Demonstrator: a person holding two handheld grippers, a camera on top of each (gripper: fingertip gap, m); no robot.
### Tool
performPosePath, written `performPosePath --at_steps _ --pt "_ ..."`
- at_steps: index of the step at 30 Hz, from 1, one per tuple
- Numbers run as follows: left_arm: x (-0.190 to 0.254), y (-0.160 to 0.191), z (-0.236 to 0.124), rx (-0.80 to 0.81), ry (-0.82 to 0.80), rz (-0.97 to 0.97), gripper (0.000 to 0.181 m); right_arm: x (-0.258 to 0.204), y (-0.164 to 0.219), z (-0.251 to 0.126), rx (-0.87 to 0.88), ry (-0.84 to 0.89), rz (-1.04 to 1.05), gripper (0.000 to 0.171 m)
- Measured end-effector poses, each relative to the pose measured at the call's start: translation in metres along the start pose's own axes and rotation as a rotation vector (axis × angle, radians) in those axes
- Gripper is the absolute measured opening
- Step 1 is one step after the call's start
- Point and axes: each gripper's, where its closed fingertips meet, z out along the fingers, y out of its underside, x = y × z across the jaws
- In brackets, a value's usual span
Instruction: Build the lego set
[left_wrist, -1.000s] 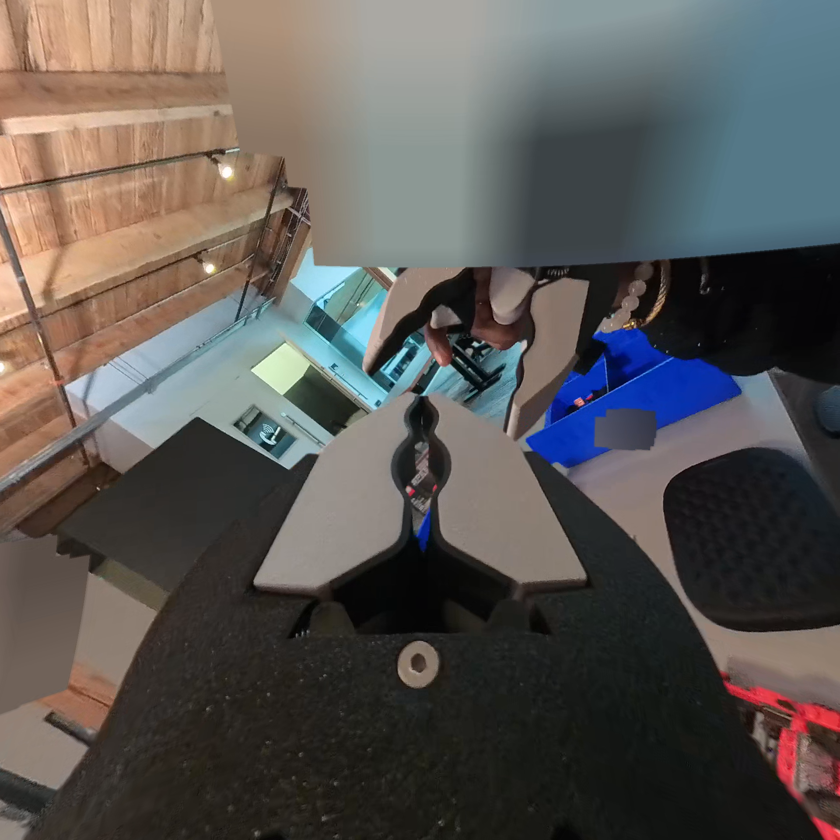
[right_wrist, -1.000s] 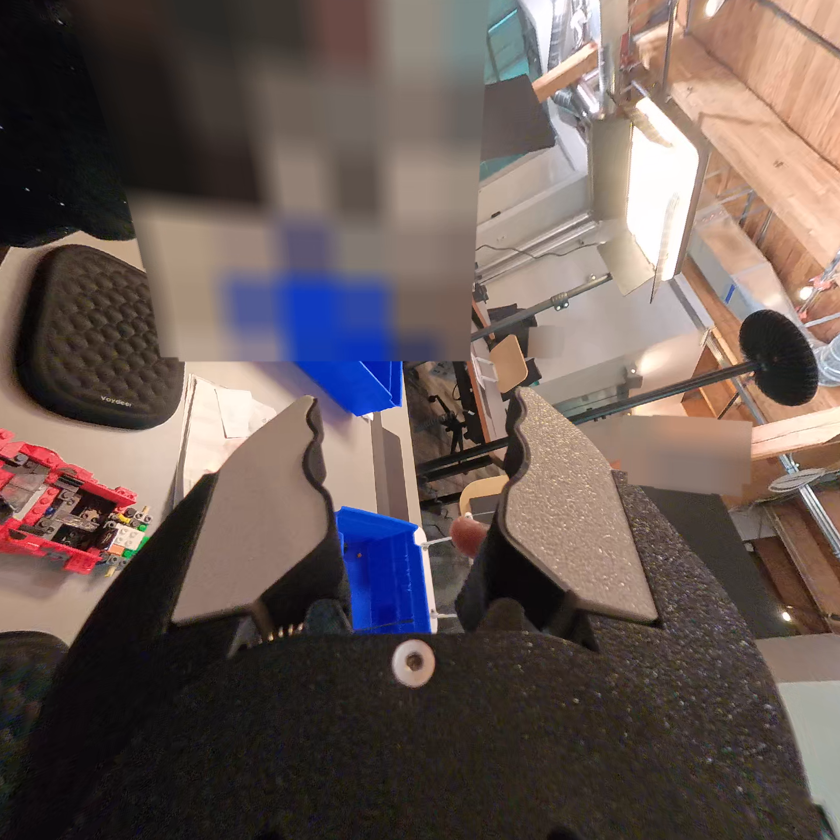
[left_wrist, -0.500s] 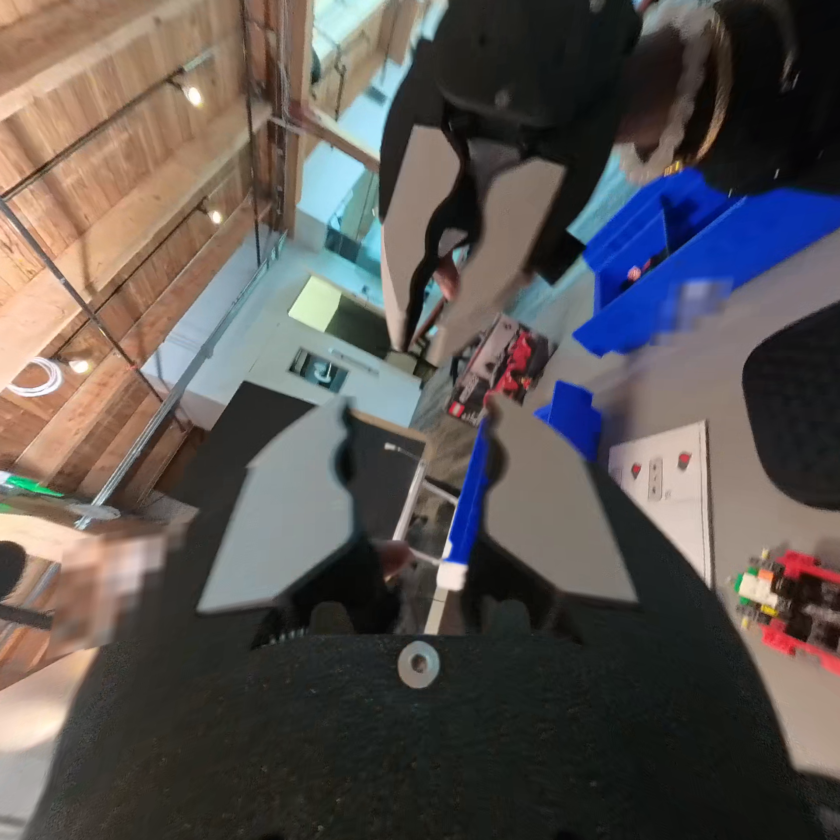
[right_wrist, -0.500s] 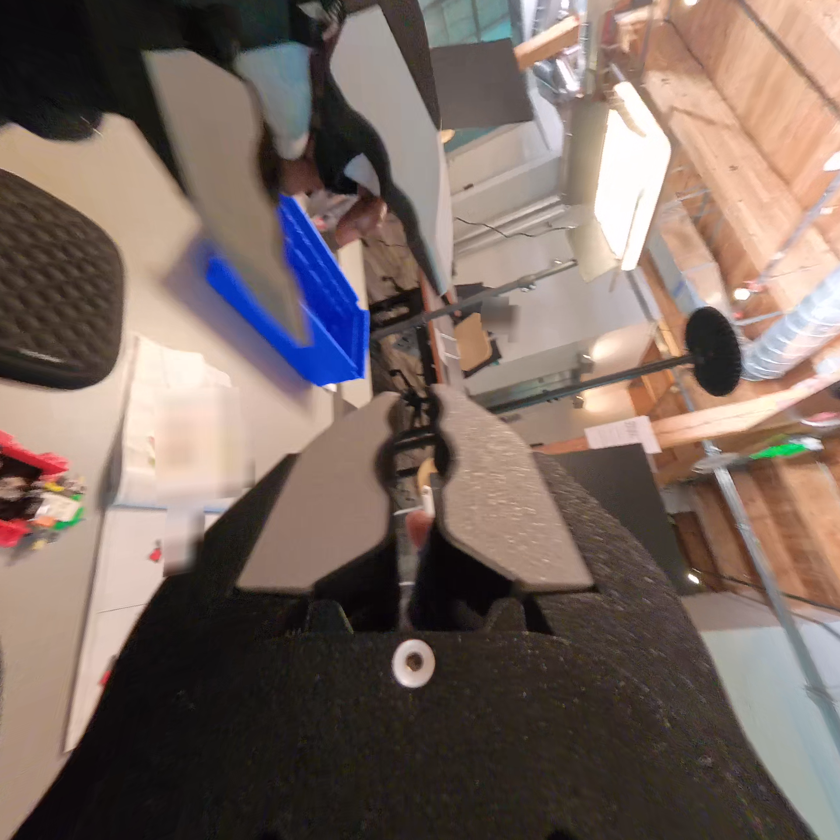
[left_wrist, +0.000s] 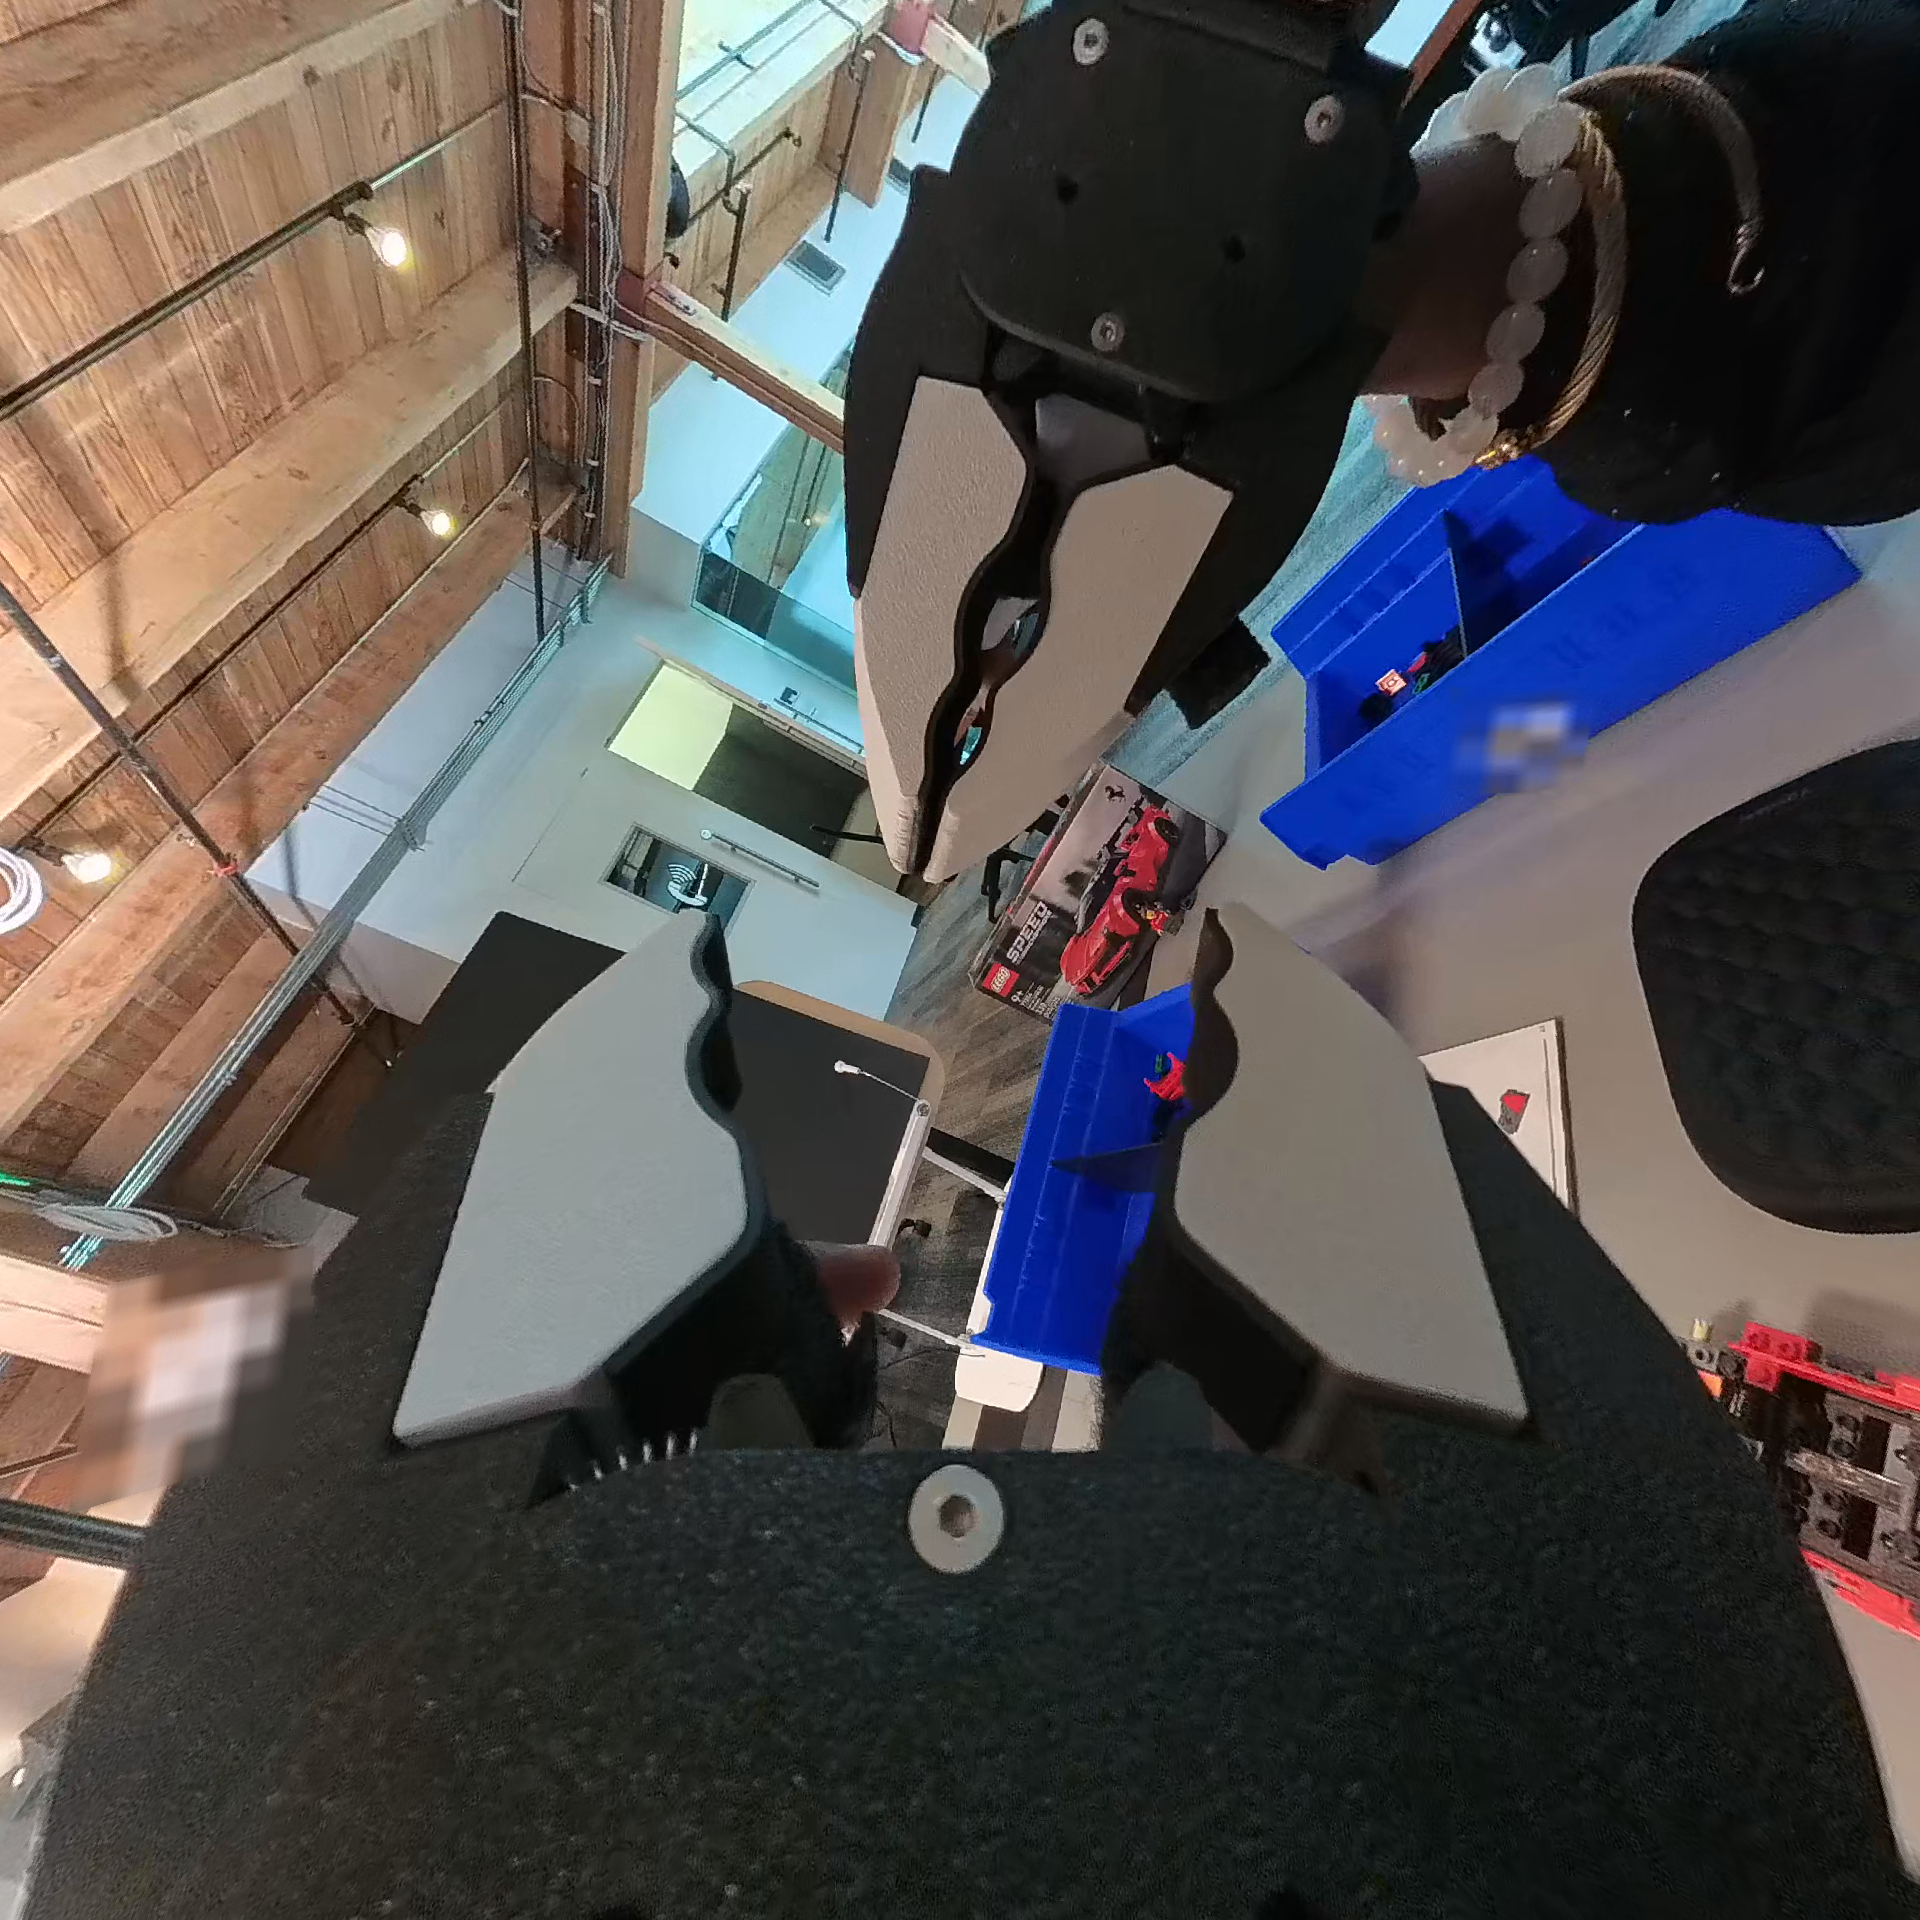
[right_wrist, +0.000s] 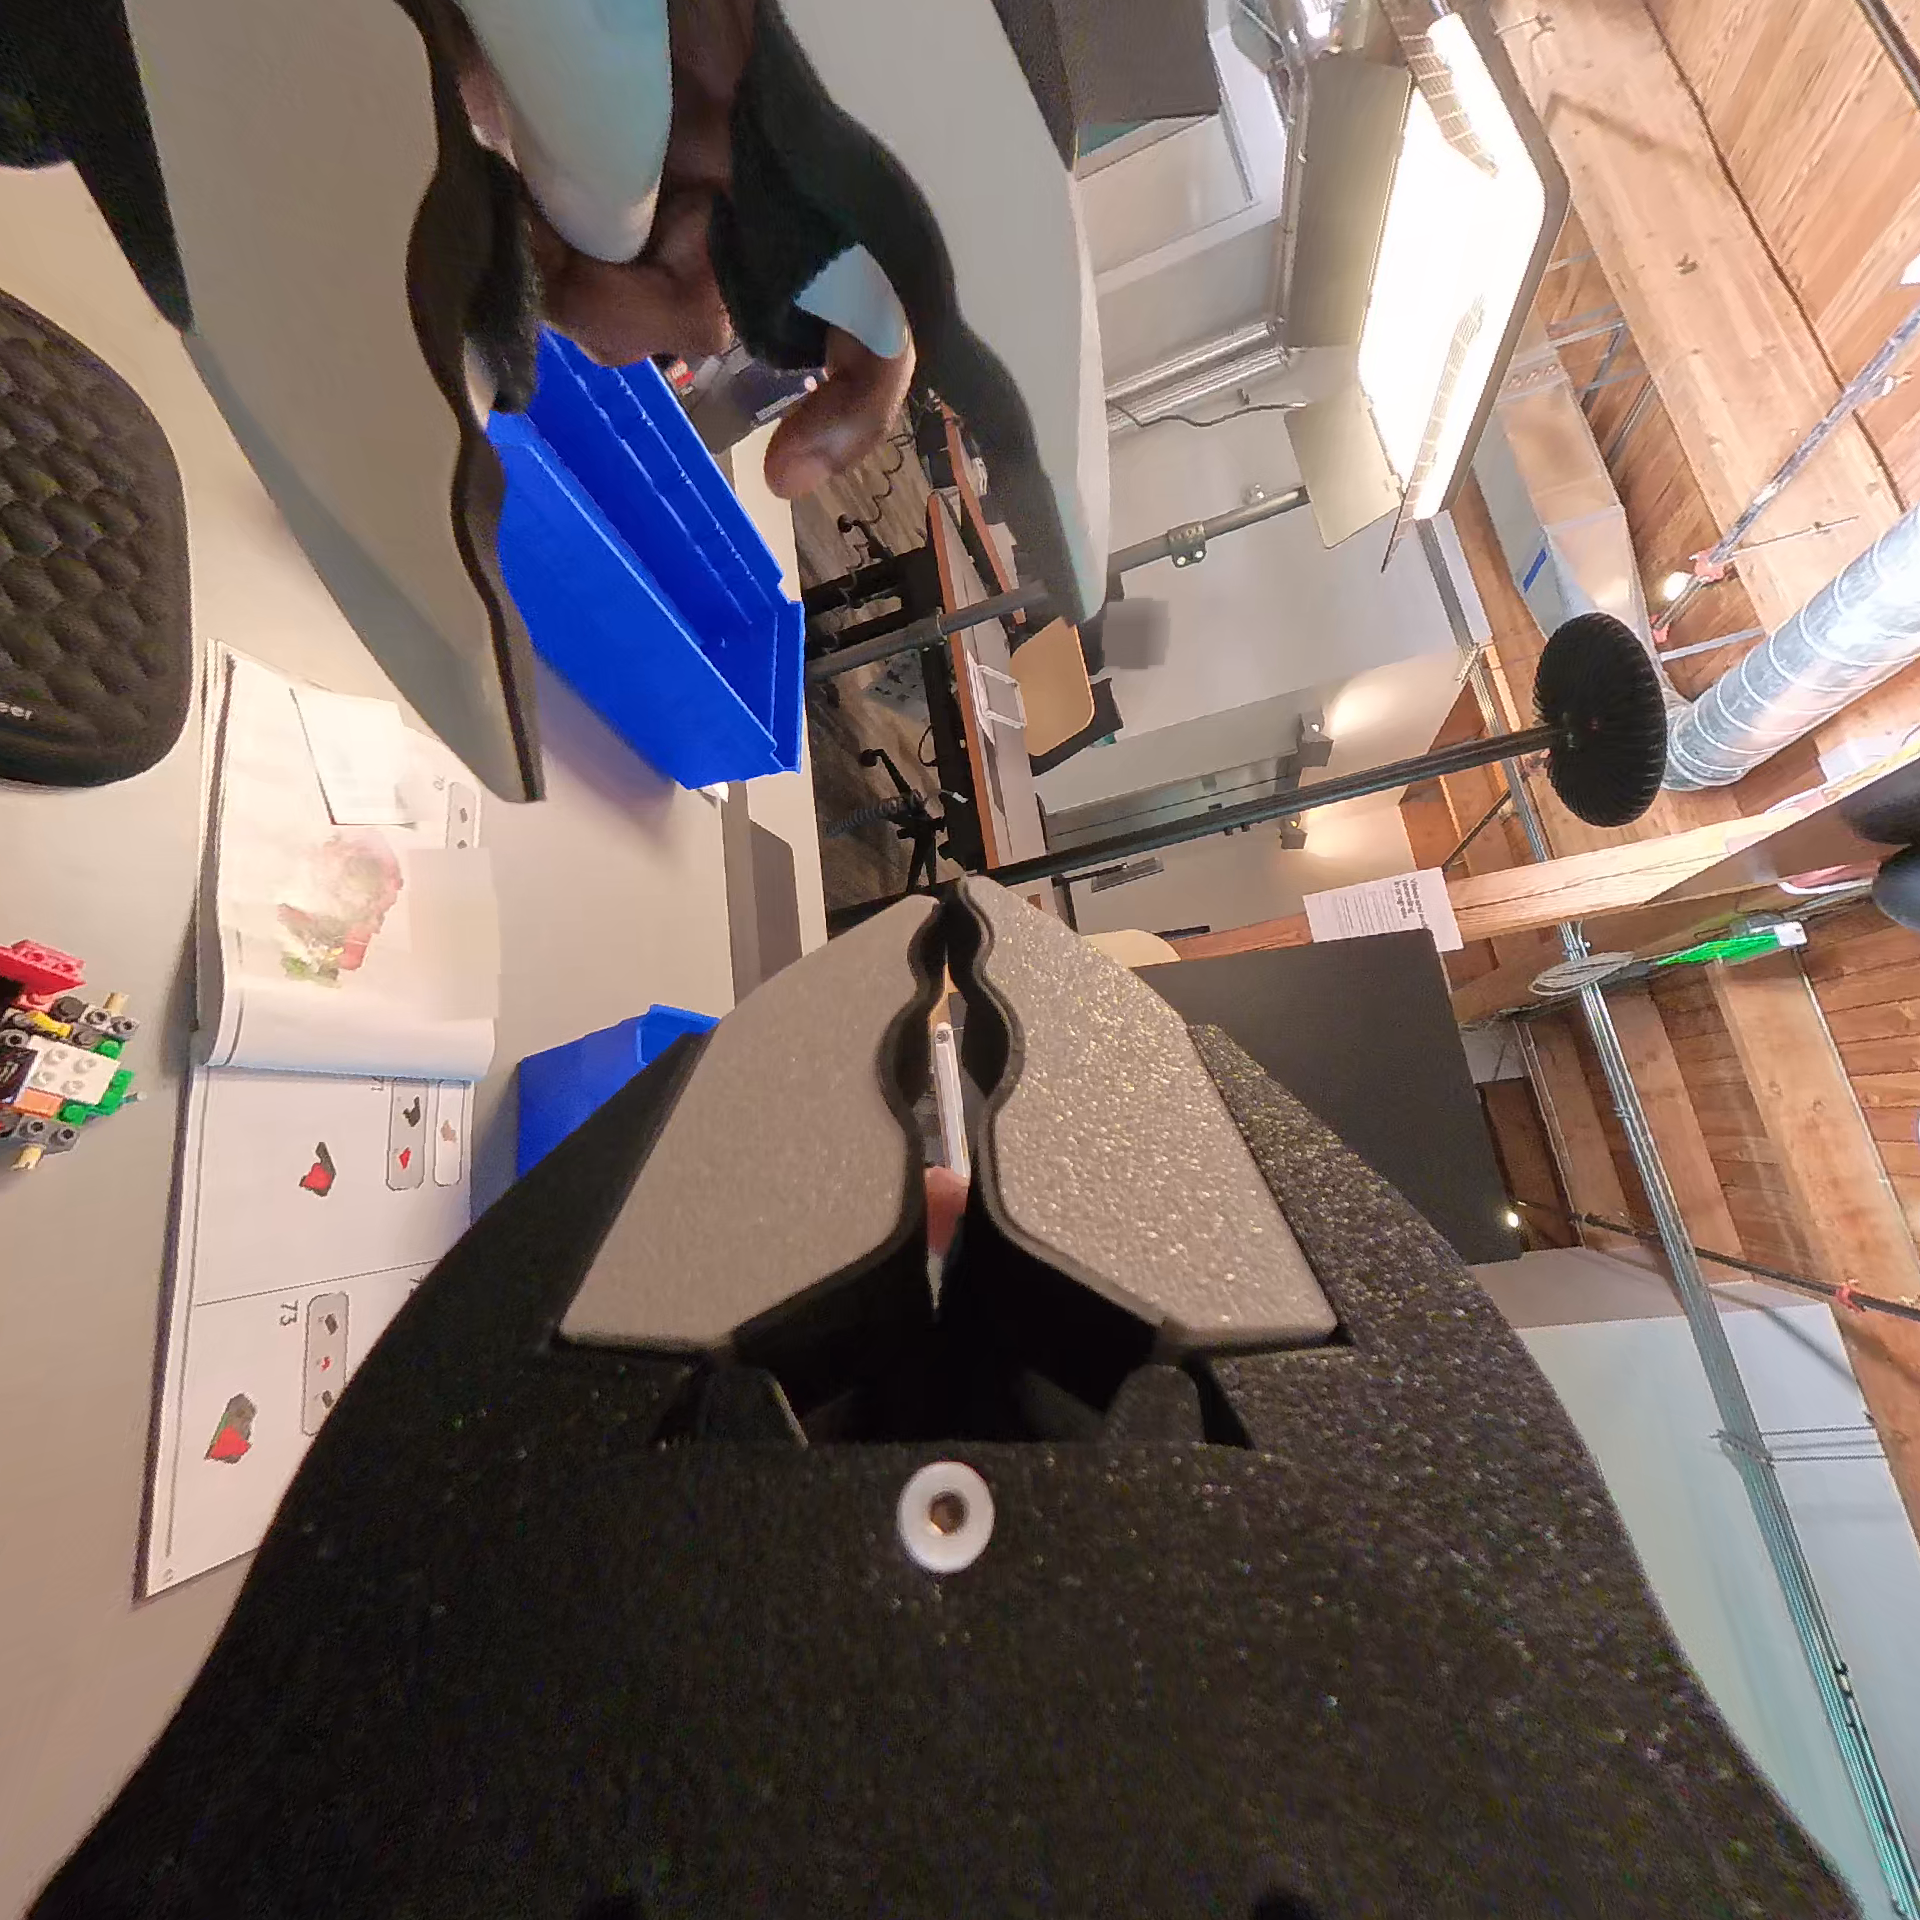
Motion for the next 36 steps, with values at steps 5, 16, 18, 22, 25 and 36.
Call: performPosePath --at_steps 5,16,18,22,25,36 --pt "0.0 0.0 0.001 0.005 0.004 -0.006 0.084 -0.002 0.001 0.0 -0.002 -0.008 0.004 0.0" --pt "0.006 0.024 -0.003 -0.042 0.005 -0.127 0.08 -0.021 0.021 0.005 -0.064 -0.047 0.106 0.0" --pt "0.016 0.047 -0.008 -0.101 0.006 -0.238 0.066 -0.037 0.031 0.006 -0.086 -0.066 0.187 0.0" --pt "0.057 0.11 -0.026 -0.301 0.059 -0.466 0.0 -0.092 0.049 0.01 -0.12 -0.161 0.427 0.022" --pt "0.089 0.125 -0.035 -0.307 0.135 -0.687 0.0 -0.136 0.063 0.015 -0.182 -0.221 0.635 0.047" --pt "0.197 0.172 -0.05 -0.537 0.323 -0.959 0.0 -0.256 0.088 0.021 -0.338 -0.463 1.014 0.0"
